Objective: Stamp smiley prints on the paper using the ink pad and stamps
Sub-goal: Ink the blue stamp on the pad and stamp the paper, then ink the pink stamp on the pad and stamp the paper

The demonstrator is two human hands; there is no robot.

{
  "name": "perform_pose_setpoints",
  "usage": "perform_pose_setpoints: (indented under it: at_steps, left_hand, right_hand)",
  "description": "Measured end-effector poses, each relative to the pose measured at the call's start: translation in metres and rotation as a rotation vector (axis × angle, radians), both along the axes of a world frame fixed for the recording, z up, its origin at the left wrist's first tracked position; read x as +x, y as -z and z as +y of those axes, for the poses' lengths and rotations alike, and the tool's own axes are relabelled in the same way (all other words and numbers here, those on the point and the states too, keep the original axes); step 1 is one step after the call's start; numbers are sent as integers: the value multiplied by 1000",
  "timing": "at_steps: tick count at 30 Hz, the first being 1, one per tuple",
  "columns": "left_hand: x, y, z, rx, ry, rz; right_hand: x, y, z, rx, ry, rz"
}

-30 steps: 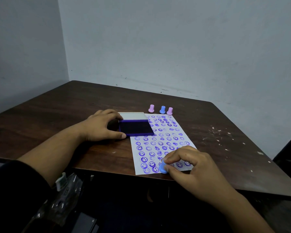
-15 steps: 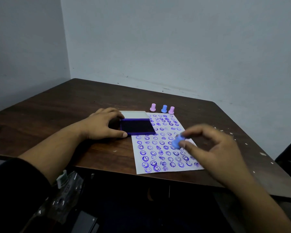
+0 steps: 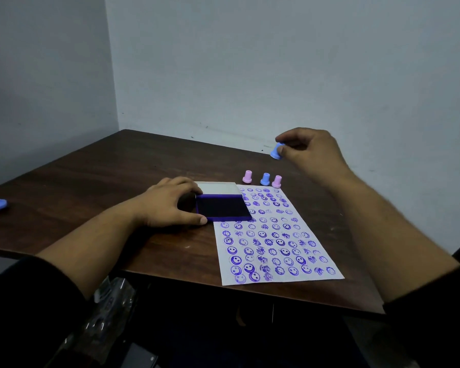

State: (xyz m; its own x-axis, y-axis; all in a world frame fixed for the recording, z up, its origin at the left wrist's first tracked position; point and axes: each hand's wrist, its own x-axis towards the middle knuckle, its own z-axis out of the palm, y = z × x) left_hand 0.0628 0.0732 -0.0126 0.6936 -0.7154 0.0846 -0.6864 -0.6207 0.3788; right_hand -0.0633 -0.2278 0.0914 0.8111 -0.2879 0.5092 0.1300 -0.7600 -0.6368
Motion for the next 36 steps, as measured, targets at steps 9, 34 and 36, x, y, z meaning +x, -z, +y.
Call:
perform_pose_setpoints:
  at_steps: [9,34,36]
  left_hand:
    - [-3,-2,-1,-2,0,-20]
    - [-3,-2,-2,3,-15,-3]
    - [-4,-1,-2,-6,-18,-11]
  right_hand:
    - [67,30,-5,-178,69,248]
    - [111,58,-15,-686,217,491]
    - [110,59,-14,-714,211,505]
